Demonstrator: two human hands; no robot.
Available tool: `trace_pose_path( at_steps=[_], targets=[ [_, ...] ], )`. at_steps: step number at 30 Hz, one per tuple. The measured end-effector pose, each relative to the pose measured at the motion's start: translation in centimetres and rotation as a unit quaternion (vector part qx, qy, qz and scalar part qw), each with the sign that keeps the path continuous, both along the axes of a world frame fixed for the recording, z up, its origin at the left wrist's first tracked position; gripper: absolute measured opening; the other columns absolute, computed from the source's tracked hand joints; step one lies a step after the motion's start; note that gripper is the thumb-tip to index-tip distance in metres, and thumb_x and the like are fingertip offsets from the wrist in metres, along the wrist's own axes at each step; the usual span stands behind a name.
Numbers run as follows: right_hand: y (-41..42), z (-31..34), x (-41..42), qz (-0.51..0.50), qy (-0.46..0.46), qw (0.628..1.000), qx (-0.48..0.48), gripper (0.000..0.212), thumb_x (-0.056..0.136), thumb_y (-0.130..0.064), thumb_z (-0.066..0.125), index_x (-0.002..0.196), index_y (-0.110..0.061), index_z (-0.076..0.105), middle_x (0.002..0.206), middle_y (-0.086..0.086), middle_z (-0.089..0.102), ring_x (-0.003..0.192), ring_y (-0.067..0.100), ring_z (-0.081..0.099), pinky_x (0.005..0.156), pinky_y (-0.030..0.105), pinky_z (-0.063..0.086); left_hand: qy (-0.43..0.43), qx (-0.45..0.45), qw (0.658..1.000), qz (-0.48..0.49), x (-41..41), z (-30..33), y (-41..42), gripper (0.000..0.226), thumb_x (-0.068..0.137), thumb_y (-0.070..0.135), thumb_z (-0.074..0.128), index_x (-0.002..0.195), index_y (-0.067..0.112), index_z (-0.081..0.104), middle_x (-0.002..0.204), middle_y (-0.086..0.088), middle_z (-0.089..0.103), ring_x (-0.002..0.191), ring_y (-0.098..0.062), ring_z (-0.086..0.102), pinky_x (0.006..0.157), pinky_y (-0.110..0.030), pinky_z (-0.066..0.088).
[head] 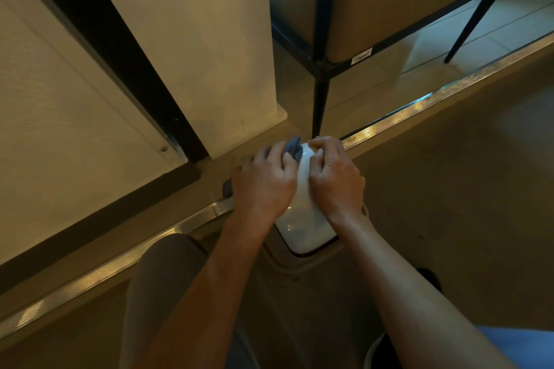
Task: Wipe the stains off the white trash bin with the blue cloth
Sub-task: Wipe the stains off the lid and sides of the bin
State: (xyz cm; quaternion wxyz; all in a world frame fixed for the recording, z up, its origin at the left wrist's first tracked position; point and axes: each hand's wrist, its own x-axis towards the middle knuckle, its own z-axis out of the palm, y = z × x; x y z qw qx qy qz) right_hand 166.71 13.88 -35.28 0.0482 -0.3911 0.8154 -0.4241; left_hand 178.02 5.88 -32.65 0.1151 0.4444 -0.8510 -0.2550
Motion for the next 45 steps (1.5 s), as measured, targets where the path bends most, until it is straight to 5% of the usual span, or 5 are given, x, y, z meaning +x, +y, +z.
trace_pose_path(
  at_steps=[5,12,35,41,45],
  targets=[
    [0.1,-0.1,0.1,-0.002,-0.001,1.000,0.001,0.027,0.100,-0.037,0.034,0.117,-0.037,0.054,0.114,-0.028,0.050,0.091,-0.028,0.044,0.064,0.002,0.027,0.013,-0.147,0.985,-0.085,6.1,-1.4,5.3,0.048,0.106,0.043,0.035,0.152,0.033,0.039,0.164,-0.001,0.034,0.155,-0.028,0.022,0.122,-0.052,0.021],
    [0.1,-0.3,0.0,0.000,0.003,1.000,0.000,0.029,0.098,-0.038,0.033,0.118,-0.037,0.054,0.119,-0.021,0.055,0.084,-0.011,0.045,0.066,0.008,0.027,0.023,0.014,1.000,0.012,1.9,1.2,1.0,0.050,0.102,0.045,0.032,0.150,0.035,0.044,0.148,0.002,0.049,0.132,-0.022,0.047,0.109,-0.050,0.041],
    [0.4,-0.2,0.1,0.009,-0.006,1.000,-0.005,0.028,0.102,-0.034,0.036,0.120,-0.033,0.057,0.123,-0.019,0.058,0.100,-0.009,0.049,0.072,0.006,0.030,0.050,-0.093,0.991,-0.082,7.1,-2.0,4.3,0.050,0.105,0.052,0.034,0.152,0.039,0.042,0.168,0.010,0.024,0.158,-0.021,0.009,0.122,-0.048,0.020],
    [0.4,0.0,0.1,0.004,-0.008,1.000,0.002,0.031,0.099,-0.034,0.035,0.121,-0.034,0.057,0.125,-0.017,0.058,0.100,-0.006,0.048,0.071,0.008,0.028,0.100,0.064,0.992,0.049,1.7,0.4,0.0,0.043,0.103,0.050,0.042,0.143,0.039,0.055,0.112,0.012,0.067,0.090,-0.002,0.061,0.074,-0.029,0.052],
    [0.5,0.2,0.2,0.016,-0.016,1.000,-0.007,0.030,0.101,-0.033,0.035,0.123,-0.031,0.056,0.124,-0.014,0.059,0.101,-0.001,0.055,0.071,0.010,0.034,0.108,0.004,0.994,-0.014,3.3,0.0,2.3,0.051,0.099,0.055,0.041,0.146,0.038,0.051,0.151,0.010,0.048,0.136,-0.012,0.045,0.107,-0.045,0.047]
  ],
)
